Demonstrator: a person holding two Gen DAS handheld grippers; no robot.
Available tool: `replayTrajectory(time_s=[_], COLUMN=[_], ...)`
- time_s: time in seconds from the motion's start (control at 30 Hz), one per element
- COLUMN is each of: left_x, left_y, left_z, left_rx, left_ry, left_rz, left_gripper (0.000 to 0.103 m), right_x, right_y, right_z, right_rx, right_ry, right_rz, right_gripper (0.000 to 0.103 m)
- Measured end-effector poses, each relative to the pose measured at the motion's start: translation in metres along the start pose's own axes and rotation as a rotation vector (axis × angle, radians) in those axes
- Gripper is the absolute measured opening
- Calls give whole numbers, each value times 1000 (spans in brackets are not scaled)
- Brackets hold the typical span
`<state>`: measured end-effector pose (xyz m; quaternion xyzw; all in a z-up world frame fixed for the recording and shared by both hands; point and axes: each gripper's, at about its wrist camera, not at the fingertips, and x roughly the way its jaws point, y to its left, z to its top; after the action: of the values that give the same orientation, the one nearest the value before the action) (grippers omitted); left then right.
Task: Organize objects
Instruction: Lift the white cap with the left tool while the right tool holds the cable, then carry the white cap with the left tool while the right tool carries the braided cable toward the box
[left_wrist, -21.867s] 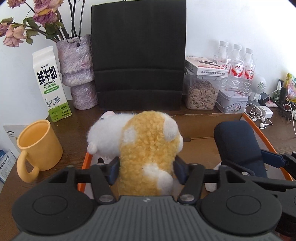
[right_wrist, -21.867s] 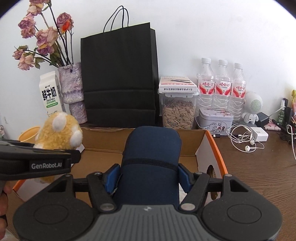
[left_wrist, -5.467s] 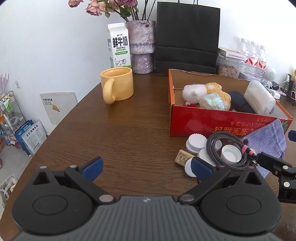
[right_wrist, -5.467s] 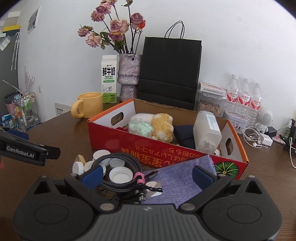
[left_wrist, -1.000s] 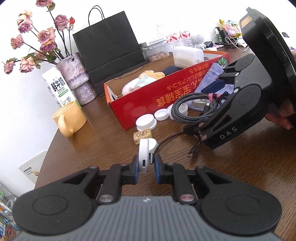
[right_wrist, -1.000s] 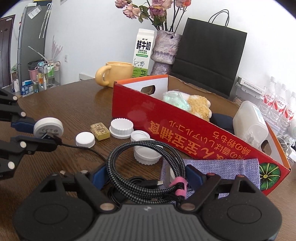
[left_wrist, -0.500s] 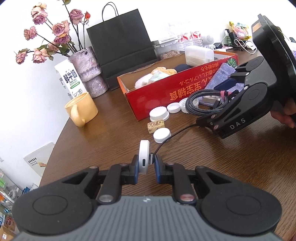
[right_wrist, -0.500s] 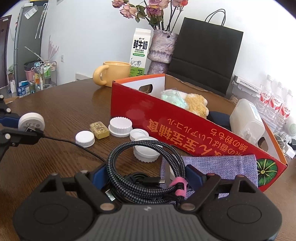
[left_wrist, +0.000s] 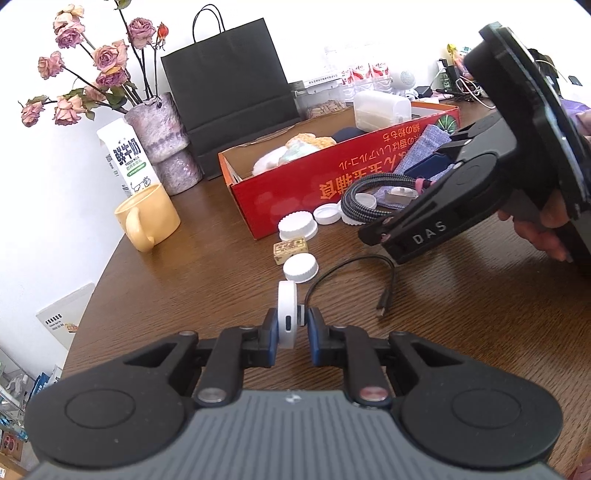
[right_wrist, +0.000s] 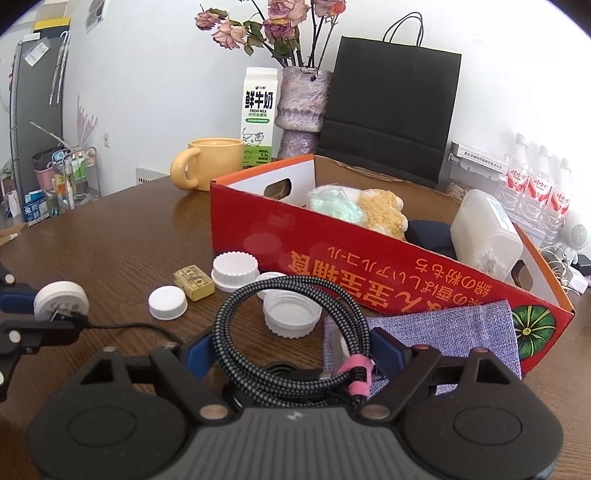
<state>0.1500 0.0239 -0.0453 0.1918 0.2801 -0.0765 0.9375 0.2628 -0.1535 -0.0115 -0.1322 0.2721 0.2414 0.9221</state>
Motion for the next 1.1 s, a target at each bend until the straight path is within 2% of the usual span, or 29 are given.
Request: replayTrajectory(time_s=[0.3,0.57,0.8,1.0,1.1], left_x=[5,10,12,13,13], left_y=[-3,-12,-12,-10,-11], left_z=[6,11,11,9,10], left_rx=[4,23,27,18,20], left_ry=[-6,-14,-16,-9,-11], left_rz=[-5,-33,-39,-38,-44], left_gripper=[17,17,17,17,17], right_x=[-5,8,11,9,9], right_y=[3,6,17,9,11], right_z=[6,9,5,7,8], right_rx=[33,16,-53,16,11], right_ry=[-35,7,22,-1,-13], right_rz=[101,75,31,52,45], right_gripper=[86,86,86,86,86])
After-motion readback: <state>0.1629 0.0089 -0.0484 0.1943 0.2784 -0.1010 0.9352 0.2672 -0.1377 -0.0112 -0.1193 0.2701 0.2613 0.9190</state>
